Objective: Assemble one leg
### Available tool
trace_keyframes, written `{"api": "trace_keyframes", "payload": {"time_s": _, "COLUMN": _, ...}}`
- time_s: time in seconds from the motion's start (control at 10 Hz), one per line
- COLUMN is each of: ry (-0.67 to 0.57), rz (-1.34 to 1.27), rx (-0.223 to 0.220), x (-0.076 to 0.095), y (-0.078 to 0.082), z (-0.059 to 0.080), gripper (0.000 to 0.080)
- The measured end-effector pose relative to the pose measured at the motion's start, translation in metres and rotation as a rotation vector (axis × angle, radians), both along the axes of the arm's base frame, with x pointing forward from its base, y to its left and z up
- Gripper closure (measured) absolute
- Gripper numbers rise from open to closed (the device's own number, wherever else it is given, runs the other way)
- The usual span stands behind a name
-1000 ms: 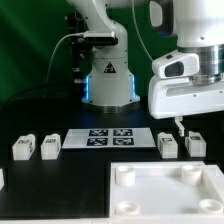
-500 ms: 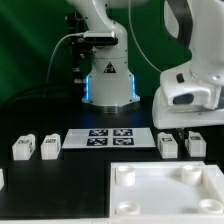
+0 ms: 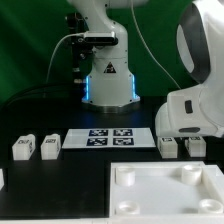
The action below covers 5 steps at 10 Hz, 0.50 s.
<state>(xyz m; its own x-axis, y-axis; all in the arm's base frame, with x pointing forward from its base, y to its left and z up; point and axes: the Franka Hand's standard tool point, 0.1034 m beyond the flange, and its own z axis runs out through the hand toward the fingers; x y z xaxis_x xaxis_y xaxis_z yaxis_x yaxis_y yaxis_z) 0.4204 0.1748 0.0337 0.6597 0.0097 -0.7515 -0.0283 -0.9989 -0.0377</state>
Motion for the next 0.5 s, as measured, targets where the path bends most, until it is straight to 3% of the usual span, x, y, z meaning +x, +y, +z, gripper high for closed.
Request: {"api": "trace_keyframes", "payload": {"time_s": 0.5, "ry": 0.023, "rz": 0.014, "rx": -0.008, "x": -0.022, "y": 0.002, "z": -0.014, "gripper": 0.0151}}
